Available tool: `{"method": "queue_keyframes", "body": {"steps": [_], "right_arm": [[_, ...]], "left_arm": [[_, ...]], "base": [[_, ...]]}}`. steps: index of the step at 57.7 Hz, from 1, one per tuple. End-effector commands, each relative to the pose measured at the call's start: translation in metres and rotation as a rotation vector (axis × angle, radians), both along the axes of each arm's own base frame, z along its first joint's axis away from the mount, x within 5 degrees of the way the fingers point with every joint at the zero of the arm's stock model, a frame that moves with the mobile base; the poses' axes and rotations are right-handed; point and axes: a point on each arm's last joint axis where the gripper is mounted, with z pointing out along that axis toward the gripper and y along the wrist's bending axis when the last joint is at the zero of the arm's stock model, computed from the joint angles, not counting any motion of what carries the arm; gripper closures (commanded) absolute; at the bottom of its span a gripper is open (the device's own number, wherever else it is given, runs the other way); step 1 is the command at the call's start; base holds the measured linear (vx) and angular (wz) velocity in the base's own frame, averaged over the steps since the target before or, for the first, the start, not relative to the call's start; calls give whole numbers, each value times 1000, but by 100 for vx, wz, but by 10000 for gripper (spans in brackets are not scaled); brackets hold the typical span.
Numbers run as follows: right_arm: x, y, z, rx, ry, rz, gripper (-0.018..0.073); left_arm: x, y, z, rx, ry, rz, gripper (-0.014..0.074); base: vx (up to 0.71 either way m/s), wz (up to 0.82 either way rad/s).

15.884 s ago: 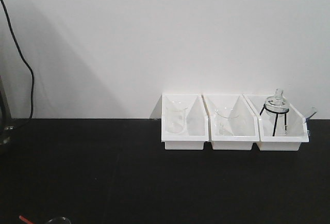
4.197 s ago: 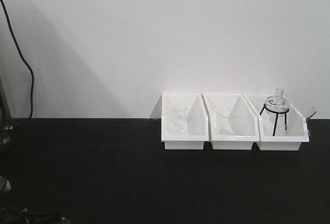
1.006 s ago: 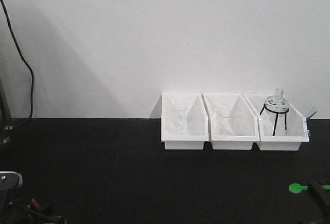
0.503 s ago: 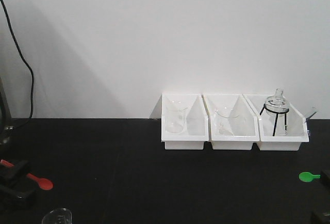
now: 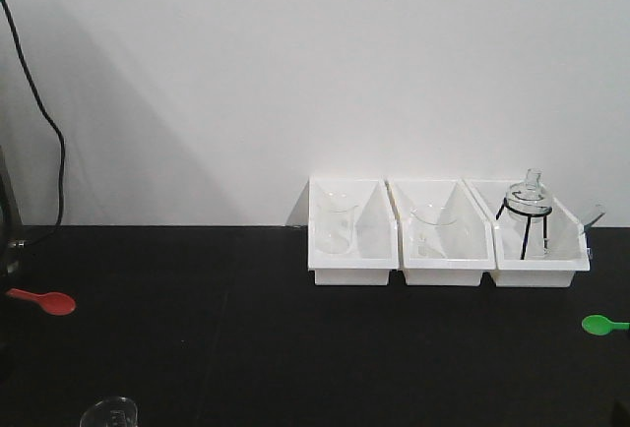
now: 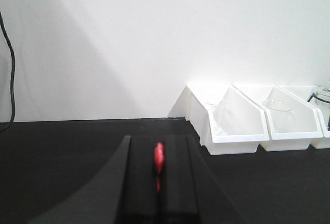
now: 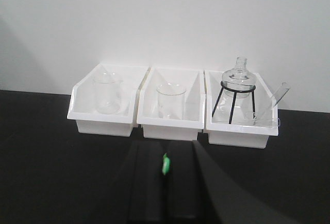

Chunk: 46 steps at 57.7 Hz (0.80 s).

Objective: Sort red and green spoons into left cabinet

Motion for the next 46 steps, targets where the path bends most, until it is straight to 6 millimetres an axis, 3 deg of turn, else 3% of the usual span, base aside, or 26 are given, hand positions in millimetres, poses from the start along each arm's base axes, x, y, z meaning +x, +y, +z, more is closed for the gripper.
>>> {"method": "queue_keyframes", "body": {"steps": [1, 46], "right_arm": [[0, 1, 22, 12, -140, 16, 562], [0, 1, 19, 9, -105, 10, 562]], "left_arm": [[-2, -1, 18, -27, -103, -10, 603], [-2, -1, 12, -13, -42, -6, 603]], "base": [[0, 0], [0, 0]]}}
